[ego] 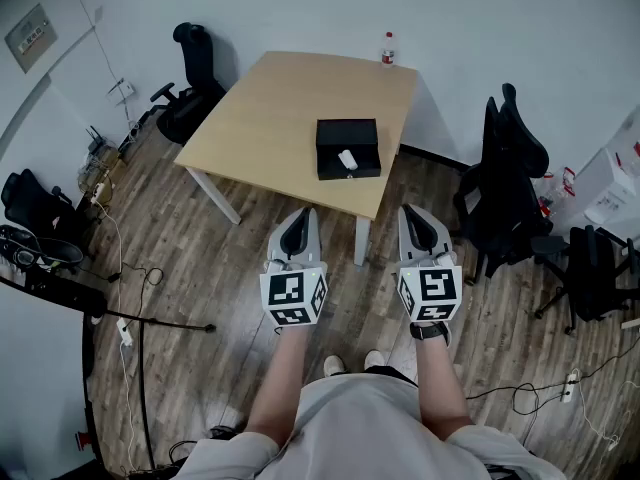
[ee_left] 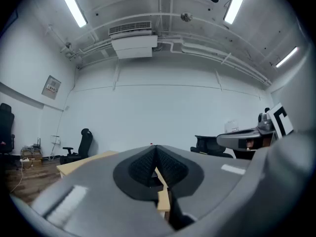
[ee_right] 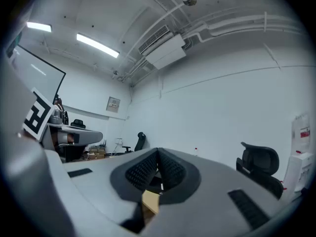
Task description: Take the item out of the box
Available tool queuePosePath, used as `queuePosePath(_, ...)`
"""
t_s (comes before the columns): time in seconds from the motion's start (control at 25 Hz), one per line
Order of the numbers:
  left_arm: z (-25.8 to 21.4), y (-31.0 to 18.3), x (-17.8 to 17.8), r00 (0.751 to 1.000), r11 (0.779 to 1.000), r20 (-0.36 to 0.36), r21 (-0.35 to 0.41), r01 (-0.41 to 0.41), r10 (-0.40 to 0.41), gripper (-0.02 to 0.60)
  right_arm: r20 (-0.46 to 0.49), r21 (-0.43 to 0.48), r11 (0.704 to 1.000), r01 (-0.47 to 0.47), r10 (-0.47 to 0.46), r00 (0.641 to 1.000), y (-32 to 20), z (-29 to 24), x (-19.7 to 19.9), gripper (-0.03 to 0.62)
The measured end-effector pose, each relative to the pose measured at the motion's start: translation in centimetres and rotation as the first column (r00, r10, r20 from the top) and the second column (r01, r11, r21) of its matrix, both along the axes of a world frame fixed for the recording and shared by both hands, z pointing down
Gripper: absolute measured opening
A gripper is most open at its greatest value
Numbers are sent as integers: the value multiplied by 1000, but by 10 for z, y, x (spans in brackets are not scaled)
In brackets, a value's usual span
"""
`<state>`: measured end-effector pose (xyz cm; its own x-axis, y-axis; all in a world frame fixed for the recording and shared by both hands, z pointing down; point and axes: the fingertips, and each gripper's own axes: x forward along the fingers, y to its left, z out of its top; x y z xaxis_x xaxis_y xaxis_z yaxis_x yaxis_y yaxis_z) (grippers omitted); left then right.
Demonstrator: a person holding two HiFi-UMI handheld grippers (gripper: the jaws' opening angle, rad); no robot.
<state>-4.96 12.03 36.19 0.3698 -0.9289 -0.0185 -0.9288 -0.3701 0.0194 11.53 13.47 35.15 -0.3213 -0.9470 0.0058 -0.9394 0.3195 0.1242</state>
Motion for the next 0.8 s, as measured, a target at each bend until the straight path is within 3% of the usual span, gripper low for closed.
queuePosePath(0.24,-2,1,-17,1000,1000,10,-11,15,-15,8,-18,14,1000,6,-6,1000,4,-8,-16,12)
queuePosePath(0.44,2,0,-31,993,996,92,-42,80,-75,8,-29,32,999,5,-4,1000,12,-15,-24,12)
queuePosePath(0.64,14,2,-48,988,990,110,-86,115,-105,7,-18,3,1000,5,-5,1000,13,-12,-38,12)
queuePosePath(0.8,4,6,-63,990,993,100,-58,103,-97,6,-26,-7,1000,20,-20,999,14,-11,-59,14)
